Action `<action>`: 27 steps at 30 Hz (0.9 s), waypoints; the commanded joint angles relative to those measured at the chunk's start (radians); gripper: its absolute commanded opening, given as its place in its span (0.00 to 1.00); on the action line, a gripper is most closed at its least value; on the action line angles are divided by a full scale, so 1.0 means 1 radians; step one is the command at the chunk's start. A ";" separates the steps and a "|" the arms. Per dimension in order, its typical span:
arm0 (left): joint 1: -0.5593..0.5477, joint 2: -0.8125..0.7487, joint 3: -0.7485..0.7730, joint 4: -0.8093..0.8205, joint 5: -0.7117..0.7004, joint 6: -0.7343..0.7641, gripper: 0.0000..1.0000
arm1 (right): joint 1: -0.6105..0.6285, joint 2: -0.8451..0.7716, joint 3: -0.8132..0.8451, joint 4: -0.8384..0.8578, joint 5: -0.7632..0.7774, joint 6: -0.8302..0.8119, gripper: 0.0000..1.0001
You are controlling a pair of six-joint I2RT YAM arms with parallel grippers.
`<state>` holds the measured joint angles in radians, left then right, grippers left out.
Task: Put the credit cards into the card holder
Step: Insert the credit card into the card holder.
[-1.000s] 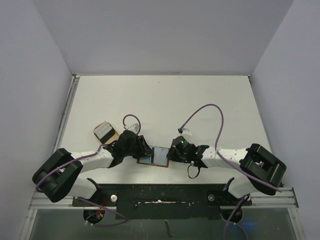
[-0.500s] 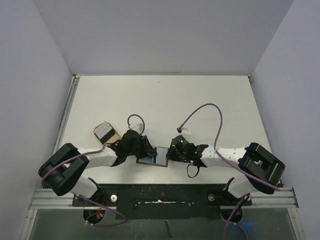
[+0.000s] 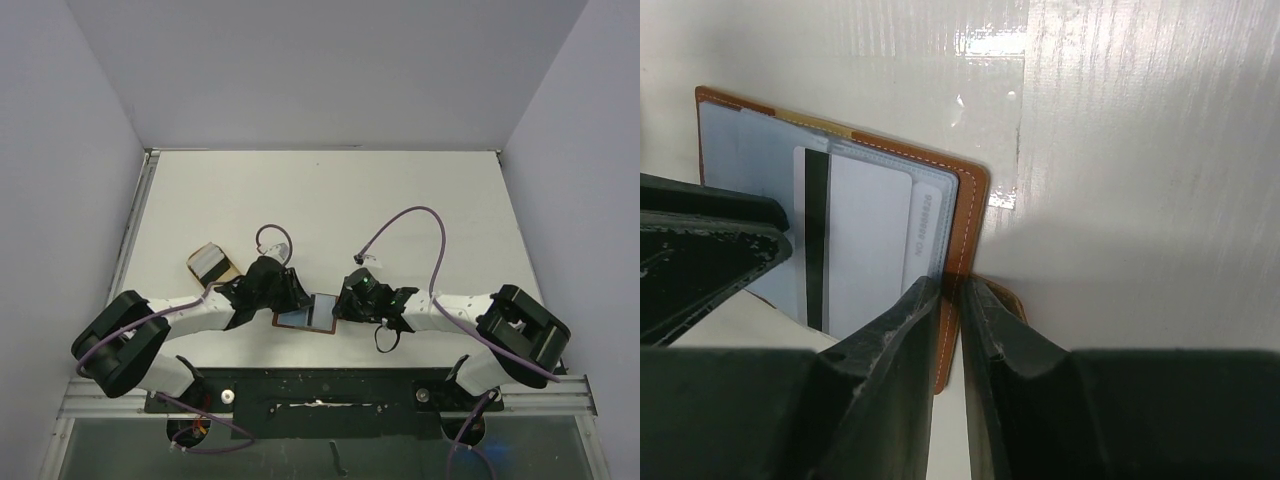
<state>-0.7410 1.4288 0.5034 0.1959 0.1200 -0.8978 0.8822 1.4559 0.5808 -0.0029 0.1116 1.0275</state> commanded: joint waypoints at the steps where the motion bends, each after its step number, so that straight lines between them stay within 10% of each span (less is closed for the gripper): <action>1: 0.005 -0.063 0.040 -0.082 -0.087 0.046 0.28 | -0.014 0.015 -0.025 -0.059 0.034 -0.030 0.18; 27: 0.037 -0.068 0.106 -0.364 -0.250 0.090 0.28 | -0.018 0.023 -0.029 -0.060 0.037 -0.034 0.18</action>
<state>-0.7158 1.3838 0.5732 -0.0631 -0.0528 -0.8455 0.8764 1.4559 0.5797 -0.0025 0.1017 1.0245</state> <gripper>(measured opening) 0.279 0.178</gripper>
